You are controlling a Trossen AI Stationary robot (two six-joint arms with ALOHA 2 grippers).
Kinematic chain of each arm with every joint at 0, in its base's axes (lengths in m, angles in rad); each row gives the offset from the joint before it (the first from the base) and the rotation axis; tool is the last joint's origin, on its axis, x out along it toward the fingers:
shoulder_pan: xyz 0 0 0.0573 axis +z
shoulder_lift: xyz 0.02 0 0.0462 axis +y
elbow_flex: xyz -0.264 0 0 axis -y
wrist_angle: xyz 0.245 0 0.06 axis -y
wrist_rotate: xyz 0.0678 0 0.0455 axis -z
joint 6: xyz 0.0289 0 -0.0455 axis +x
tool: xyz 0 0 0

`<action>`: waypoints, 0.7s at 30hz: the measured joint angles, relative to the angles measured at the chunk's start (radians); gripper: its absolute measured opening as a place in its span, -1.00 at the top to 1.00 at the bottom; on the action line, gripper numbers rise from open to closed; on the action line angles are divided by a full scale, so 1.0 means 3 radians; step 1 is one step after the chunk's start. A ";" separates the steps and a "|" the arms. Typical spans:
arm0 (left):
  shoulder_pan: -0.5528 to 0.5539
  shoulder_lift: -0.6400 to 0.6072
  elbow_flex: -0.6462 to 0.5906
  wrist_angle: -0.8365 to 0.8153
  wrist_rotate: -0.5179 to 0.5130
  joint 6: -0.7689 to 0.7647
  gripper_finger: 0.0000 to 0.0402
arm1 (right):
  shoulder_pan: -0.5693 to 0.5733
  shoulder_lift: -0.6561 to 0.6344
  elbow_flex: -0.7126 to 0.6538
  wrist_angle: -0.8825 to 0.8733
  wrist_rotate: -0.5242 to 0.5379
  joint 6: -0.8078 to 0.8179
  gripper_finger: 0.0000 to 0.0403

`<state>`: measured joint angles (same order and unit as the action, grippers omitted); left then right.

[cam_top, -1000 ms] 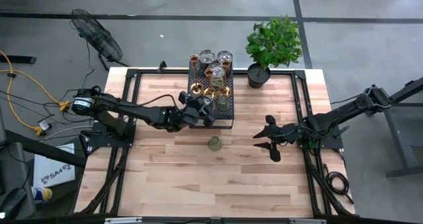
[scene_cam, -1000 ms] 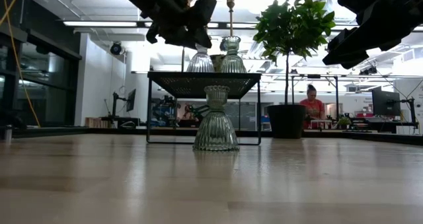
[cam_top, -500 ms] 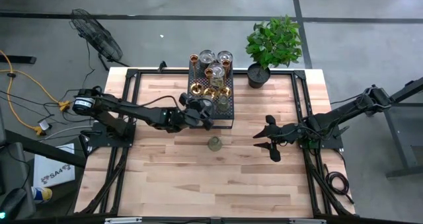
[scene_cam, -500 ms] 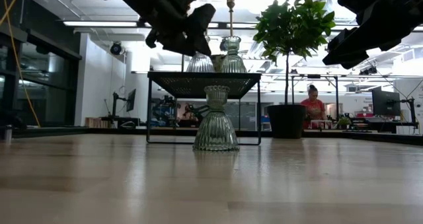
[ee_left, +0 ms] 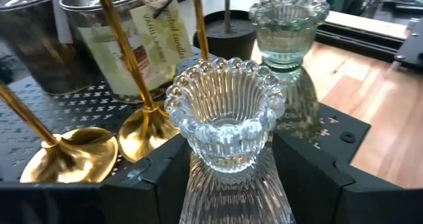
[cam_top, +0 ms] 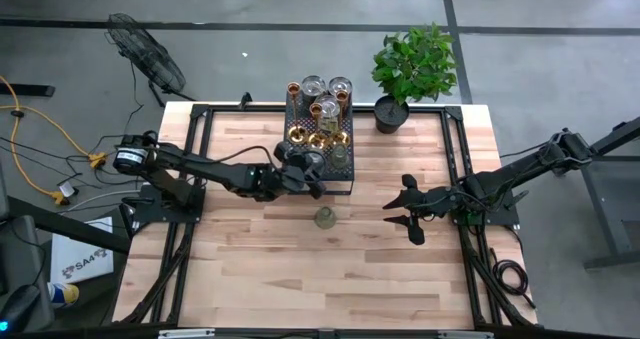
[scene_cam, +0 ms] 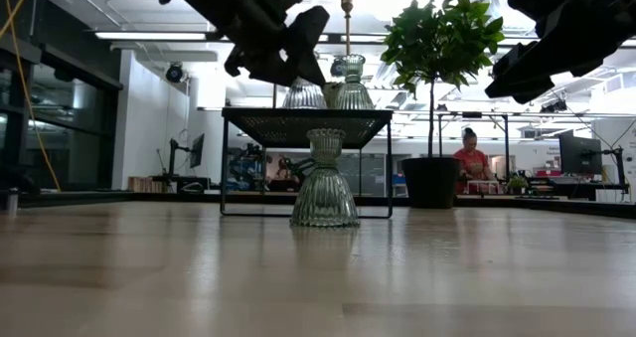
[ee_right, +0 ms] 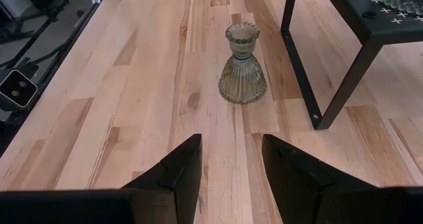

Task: Pick & Place candle stick holders
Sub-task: Put the transparent candle holder on the shelf

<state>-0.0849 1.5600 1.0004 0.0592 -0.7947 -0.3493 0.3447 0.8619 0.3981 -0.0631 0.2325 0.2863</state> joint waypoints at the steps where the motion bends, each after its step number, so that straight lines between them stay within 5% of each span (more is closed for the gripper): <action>1: 0.0000 0.0000 0.0000 -0.0003 -0.0021 0.0000 -0.01 | 0.0000 0.0001 0.0000 0.0000 0.0000 0.0001 0.25; 21: 0.0073 0.0006 0.0000 0.0056 0.0103 0.0012 -0.01 | 0.0000 0.0001 0.0000 0.0000 0.0000 0.0000 0.25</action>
<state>-0.0628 1.5618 1.0004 0.0761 -0.7639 -0.3458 0.3449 0.8623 0.3981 -0.0632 0.2325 0.2863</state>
